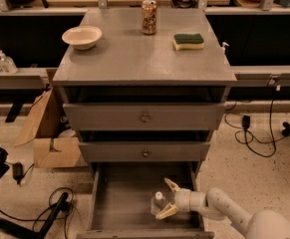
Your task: Pick blue plastic bottle from bottom drawer and place on counter
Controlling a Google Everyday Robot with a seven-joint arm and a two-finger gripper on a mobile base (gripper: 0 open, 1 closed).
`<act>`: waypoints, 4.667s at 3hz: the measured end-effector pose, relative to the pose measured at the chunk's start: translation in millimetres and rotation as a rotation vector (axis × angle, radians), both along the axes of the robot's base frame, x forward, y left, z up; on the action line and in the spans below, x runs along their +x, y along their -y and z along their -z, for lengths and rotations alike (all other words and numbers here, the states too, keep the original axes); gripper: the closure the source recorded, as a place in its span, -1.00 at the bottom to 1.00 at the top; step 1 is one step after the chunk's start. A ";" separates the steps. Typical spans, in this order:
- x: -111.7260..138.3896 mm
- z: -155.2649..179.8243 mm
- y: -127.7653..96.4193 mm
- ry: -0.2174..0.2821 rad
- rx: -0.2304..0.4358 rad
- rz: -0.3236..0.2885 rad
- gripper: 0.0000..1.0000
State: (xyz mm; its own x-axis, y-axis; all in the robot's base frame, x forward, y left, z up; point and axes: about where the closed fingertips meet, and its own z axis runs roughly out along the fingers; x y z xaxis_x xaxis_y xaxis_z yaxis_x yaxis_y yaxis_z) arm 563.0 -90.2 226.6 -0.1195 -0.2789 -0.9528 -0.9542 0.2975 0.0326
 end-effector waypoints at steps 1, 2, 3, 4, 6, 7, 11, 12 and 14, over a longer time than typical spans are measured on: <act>-11.4 18.3 -0.8 -0.011 0.015 0.011 -0.64; -20.8 8.2 -2.8 -0.002 0.031 0.019 -0.17; -39.9 -12.9 -21.1 -0.017 0.065 -0.006 0.29; -51.8 -40.9 -34.7 -0.034 0.111 -0.023 0.76; -72.4 -177.9 -6.2 -0.030 0.193 -0.065 1.00; -74.9 -288.4 16.5 -0.051 0.146 -0.091 1.00; 13.0 -514.5 100.3 -0.040 -0.029 0.097 1.00; 14.5 -534.7 94.6 -0.032 -0.010 0.093 1.00; 30.4 -685.4 75.2 0.008 0.052 0.150 1.00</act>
Offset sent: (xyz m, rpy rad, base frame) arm -0.0545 0.0213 0.0178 0.0725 0.0116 0.0073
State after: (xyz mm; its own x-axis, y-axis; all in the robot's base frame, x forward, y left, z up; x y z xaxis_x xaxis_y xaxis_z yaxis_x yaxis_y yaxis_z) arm 593.4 -165.4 912.0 -0.1482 -0.2089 -0.9666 -0.8996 0.4345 0.0440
